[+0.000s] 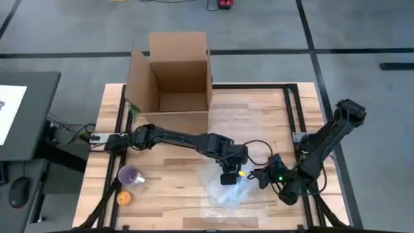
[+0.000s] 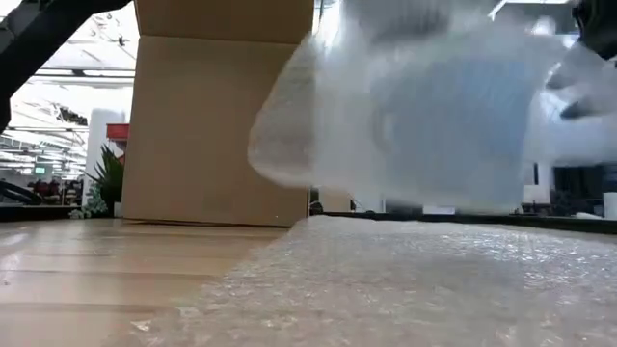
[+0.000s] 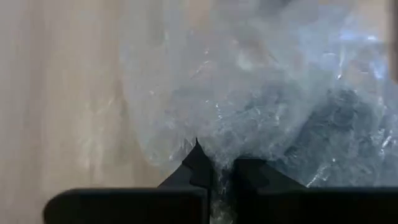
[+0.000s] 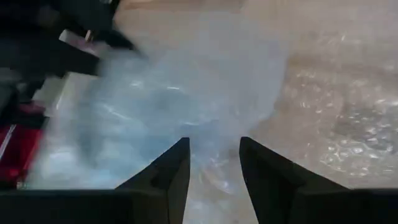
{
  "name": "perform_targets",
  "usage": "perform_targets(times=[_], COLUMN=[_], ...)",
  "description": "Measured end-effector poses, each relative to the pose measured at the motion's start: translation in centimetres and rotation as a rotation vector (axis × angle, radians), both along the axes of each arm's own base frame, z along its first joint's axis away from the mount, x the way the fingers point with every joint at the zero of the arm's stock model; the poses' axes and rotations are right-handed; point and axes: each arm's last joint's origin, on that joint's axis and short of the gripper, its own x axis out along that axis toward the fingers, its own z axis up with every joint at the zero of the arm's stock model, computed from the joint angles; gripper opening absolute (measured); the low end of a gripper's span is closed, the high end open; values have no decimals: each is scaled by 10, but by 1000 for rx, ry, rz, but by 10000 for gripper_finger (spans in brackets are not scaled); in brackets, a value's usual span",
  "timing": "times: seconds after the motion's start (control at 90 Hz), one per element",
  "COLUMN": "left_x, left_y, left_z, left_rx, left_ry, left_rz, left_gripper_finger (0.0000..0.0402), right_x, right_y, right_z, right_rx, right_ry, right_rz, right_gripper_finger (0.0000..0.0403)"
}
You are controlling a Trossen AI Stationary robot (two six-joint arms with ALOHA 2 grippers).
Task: Wrap mug
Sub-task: Wrap the blue mug with the bubble wrap
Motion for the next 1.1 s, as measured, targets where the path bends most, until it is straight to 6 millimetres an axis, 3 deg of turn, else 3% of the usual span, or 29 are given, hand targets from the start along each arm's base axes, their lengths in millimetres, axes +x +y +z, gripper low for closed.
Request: perform_targets(times=[0.1, 0.233, 0.422, 0.6, 0.878, 1.1], left_x=[1, 3, 2, 4, 7, 9], left_y=[-5, -7, -6, -3, 17, 30], left_z=[3, -10, -28, -36, -36, -36], left_rx=[-6, 27, 52, 34, -40, -84], left_ry=[-32, -35, 4, 15, 25, 29], left_rz=[-5, 59, 162, 252, 423, 491], left_gripper_finger=[2, 2, 5, 5, 6, 39], right_x=[-1, -7, -14, 1, 43, 54], right_y=[-2, -6, -15, -18, -16, -22], right_z=[-6, -1, 43, 74, 50, 37], right_rx=[-10, -45, -78, -125, -222, -187], right_ry=[-1, 82, 271, 207, 237, 300], right_rz=[12, 73, 230, 306, 341, 299], right_gripper_finger=[128, 126, 111, 97, 76, 70])
